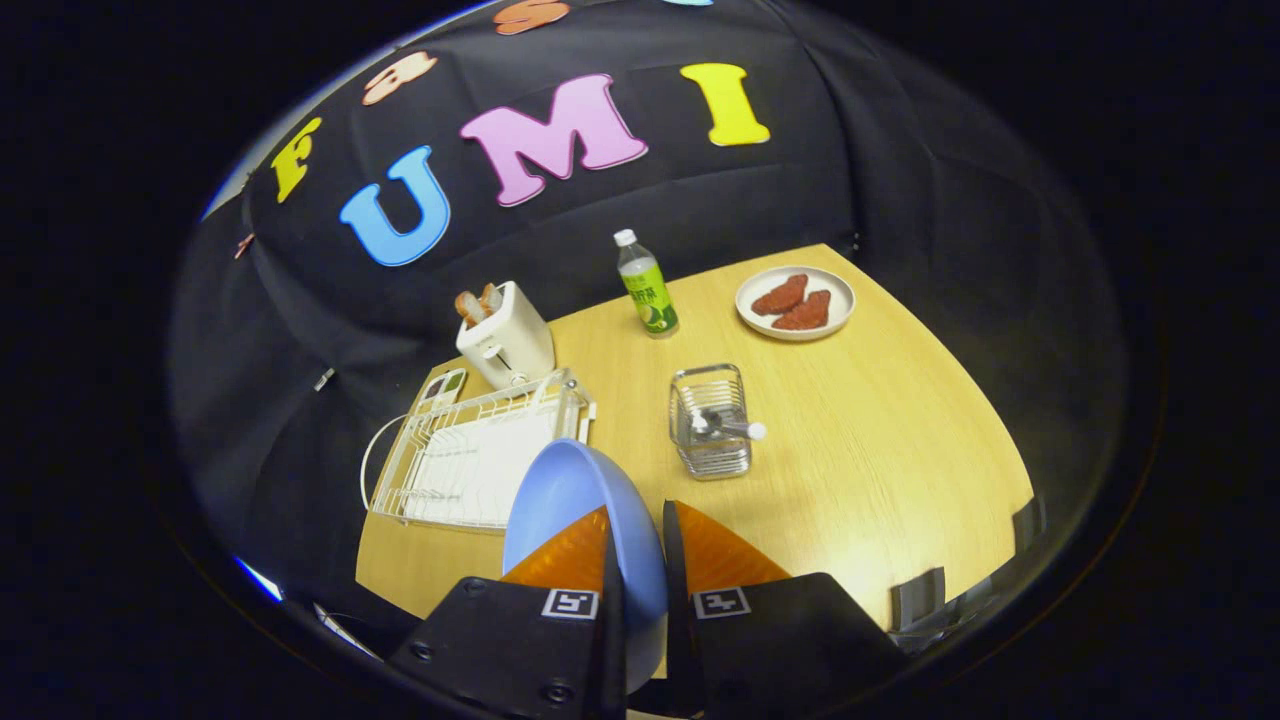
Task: Take the plate from the dish rack, then take the spoon from the basket and place it into the plate.
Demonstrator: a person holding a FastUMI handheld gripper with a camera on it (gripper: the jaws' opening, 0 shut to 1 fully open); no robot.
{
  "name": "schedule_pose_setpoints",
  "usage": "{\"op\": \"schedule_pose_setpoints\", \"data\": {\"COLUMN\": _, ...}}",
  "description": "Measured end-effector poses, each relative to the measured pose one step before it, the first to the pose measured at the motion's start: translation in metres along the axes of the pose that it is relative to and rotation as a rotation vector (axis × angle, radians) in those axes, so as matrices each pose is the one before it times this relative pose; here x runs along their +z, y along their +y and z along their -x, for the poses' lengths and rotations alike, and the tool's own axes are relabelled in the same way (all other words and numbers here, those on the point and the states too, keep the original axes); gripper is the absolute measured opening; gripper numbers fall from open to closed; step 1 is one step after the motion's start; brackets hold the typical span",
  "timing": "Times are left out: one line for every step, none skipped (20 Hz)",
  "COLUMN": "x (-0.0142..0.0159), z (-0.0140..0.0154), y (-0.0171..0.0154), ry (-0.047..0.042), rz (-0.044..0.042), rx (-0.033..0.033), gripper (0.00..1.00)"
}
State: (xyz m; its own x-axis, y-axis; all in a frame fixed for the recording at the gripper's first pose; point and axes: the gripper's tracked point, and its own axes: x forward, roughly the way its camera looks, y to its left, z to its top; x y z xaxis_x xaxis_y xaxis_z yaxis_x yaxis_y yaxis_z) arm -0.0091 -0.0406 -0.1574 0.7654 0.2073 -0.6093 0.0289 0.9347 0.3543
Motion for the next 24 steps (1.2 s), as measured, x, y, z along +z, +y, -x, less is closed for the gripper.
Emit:
{"op": "schedule_pose_setpoints", "data": {"x": -0.0058, "z": -0.00365, "y": -0.00896, "ry": 0.00981, "rz": -0.01223, "rx": 0.00285, "gripper": 0.2}}
{"op": "schedule_pose_setpoints", "data": {"x": -0.00508, "z": -0.00884, "y": -0.00841, "ry": 0.01382, "rz": -0.00687, "rx": 0.00429, "gripper": 0.2}}
{"op": "schedule_pose_setpoints", "data": {"x": -0.00482, "z": -0.00999, "y": -0.00899, "ry": 0.01837, "rz": -0.0154, "rx": 0.00345, "gripper": 0.2}}
{"op": "schedule_pose_setpoints", "data": {"x": -0.00461, "z": -0.01011, "y": -0.00704, "ry": 0.01824, "rz": -0.01985, "rx": 0.01194, "gripper": 0.2}}
{"op": "schedule_pose_setpoints", "data": {"x": -0.00593, "z": -0.01037, "y": -0.00651, "ry": 0.02581, "rz": -0.02475, "rx": 0.01387, "gripper": 0.2}}
{"op": "schedule_pose_setpoints", "data": {"x": -0.00649, "z": -0.00948, "y": -0.00556, "ry": 0.02631, "rz": -0.01846, "rx": 0.01224, "gripper": 0.2}}
{"op": "schedule_pose_setpoints", "data": {"x": -0.00442, "z": -0.00846, "y": -0.00696, "ry": 0.02373, "rz": -0.00095, "rx": 0.00268, "gripper": 0.2}}
{"op": "schedule_pose_setpoints", "data": {"x": -0.0009, "z": -0.00899, "y": -0.00992, "ry": 0.01516, "rz": 0.01251, "rx": -0.01014, "gripper": 0.2}}
{"op": "schedule_pose_setpoints", "data": {"x": -0.00043, "z": -0.00765, "y": -0.00802, "ry": 0.01153, "rz": 0.02342, "rx": -0.00666, "gripper": 0.21}}
{"op": "schedule_pose_setpoints", "data": {"x": -0.00033, "z": -0.00557, "y": -0.00557, "ry": 0.01056, "rz": 0.02173, "rx": 0.00382, "gripper": 0.21}}
{"op": "schedule_pose_setpoints", "data": {"x": -0.00172, "z": -0.00072, "y": 0.00056, "ry": 0.00995, "rz": 0.00844, "rx": 0.01998, "gripper": 0.21}}
{"op": "schedule_pose_setpoints", "data": {"x": -0.00095, "z": -0.00419, "y": 0.00113, "ry": 0.00995, "rz": -0.00424, "rx": 0.0245, "gripper": 0.21}}
{"op": "schedule_pose_setpoints", "data": {"x": -0.00214, "z": -0.00568, "y": -0.00054, "ry": 0.01127, "rz": -0.00268, "rx": 0.02411, "gripper": 0.23}}
{"op": "schedule_pose_setpoints", "data": {"x": -0.00173, "z": -0.00281, "y": -0.00178, "ry": 0.01034, "rz": 0.01429, "rx": 0.00294, "gripper": 0.23}}
{"op": "schedule_pose_setpoints", "data": {"x": -0.00074, "z": -0.00064, "y": -0.00292, "ry": 0.00516, "rz": 0.02051, "rx": 0.01073, "gripper": 0.24}}
{"op": "schedule_pose_setpoints", "data": {"x": -0.00012, "z": 0.00162, "y": -0.00266, "ry": 0.00082, "rz": 0.02131, "rx": 0.00549, "gripper": 0.24}}
{"op": "schedule_pose_setpoints", "data": {"x": 0.00096, "z": 0.00028, "y": 0.0002, "ry": -0.00251, "rz": 0.01696, "rx": 0.01129, "gripper": 0.24}}
{"op": "schedule_pose_setpoints", "data": {"x": 0.00171, "z": 0.00082, "y": -0.00075, "ry": -0.00878, "rz": 0.01829, "rx": 0.00648, "gripper": 0.33}}
{"op": "schedule_pose_setpoints", "data": {"x": 0.00242, "z": 0.00282, "y": -0.00073, "ry": -0.01367, "rz": 0.03659, "rx": 0.00274, "gripper": 0.4}}
{"op": "schedule_pose_setpoints", "data": {"x": 0.00394, "z": 0.0022, "y": 0.00033, "ry": -0.01746, "rz": 0.03139, "rx": 0.00557, "gripper": 0.42}}
{"op": "schedule_pose_setpoints", "data": {"x": 0.00415, "z": 0.00494, "y": 0.00217, "ry": -0.02362, "rz": 0.04137, "rx": 0.00603, "gripper": 0.56}}
{"op": "schedule_pose_setpoints", "data": {"x": 0.0055, "z": 0.00443, "y": 0.00268, "ry": -0.03141, "rz": 0.04763, "rx": 0.00643, "gripper": 0.71}}
{"op": "schedule_pose_setpoints", "data": {"x": 0.00614, "z": 0.0036, "y": 0.00146, "ry": -0.04093, "rz": 0.05197, "rx": 0.00511, "gripper": 0.86}}
{"op": "schedule_pose_setpoints", "data": {"x": 0.00922, "z": 0.00313, "y": 0.00483, "ry": -0.04096, "rz": 0.03303, "rx": 0.01501, "gripper": 1.0}}
